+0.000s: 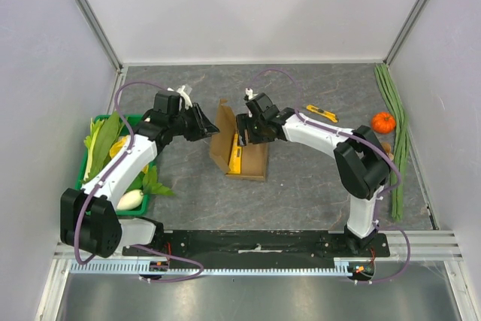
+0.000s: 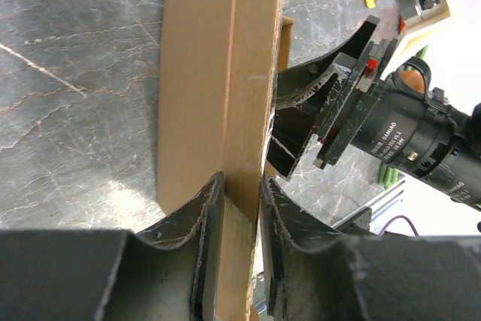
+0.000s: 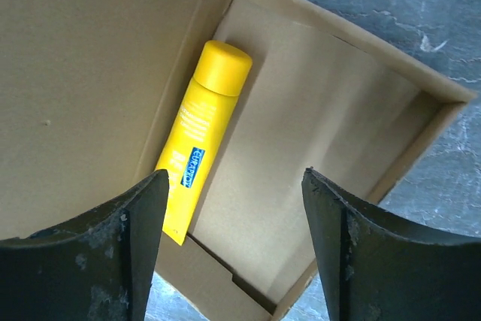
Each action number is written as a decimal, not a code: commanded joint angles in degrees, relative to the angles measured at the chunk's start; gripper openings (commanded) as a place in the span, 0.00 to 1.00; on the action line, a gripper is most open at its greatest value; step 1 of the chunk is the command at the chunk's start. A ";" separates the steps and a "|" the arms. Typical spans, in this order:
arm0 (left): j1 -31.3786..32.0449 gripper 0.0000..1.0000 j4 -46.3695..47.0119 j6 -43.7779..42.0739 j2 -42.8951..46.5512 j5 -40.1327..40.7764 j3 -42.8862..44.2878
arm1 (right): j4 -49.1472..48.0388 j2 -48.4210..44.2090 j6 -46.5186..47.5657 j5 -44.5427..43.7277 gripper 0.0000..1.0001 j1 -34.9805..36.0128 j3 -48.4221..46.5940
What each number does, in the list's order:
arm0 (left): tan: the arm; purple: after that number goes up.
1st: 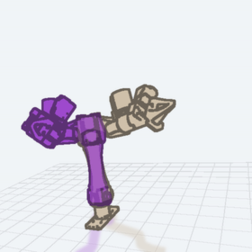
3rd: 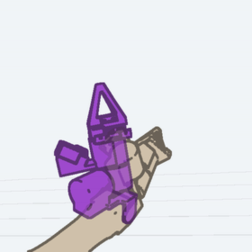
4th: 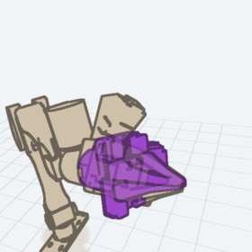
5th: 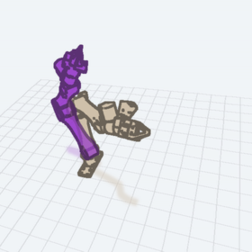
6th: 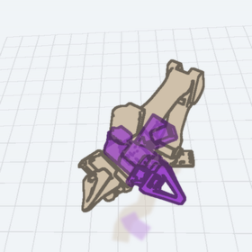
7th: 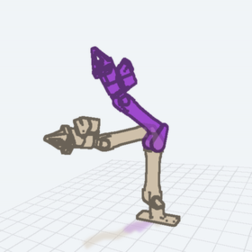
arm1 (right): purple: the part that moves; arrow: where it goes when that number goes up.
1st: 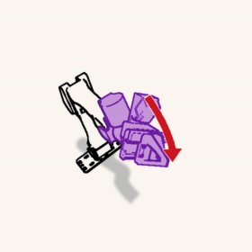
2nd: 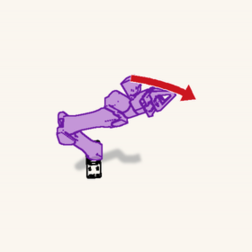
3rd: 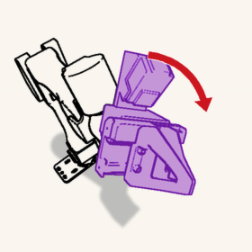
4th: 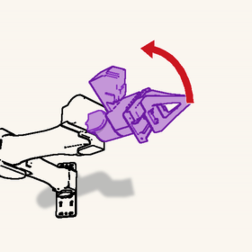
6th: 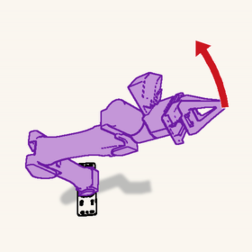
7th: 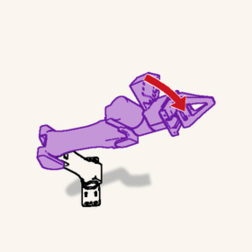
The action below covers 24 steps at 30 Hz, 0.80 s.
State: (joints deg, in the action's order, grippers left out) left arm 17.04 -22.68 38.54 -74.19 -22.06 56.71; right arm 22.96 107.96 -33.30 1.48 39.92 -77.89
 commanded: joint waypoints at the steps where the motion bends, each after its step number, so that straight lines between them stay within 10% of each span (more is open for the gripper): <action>1: -0.34 0.31 -1.49 -1.10 0.98 2.73 -1.68 | -1.34 1.37 -0.89 -2.86 0.80 1.30 -3.32; 13: -0.34 0.03 1.93 0.57 1.68 -7.02 -2.74 | -0.81 6.64 -1.77 -6.31 0.76 3.50 -6.66; 24: -0.34 0.02 2.20 1.09 2.74 -8.08 -2.92 | 3.84 10.60 0.69 -13.16 0.62 4.99 -9.82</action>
State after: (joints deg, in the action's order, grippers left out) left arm 16.82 -22.17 38.57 -73.76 -27.18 53.98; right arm 24.32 117.12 -34.28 -6.09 44.27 -84.90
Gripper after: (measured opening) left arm 0.033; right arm 0.611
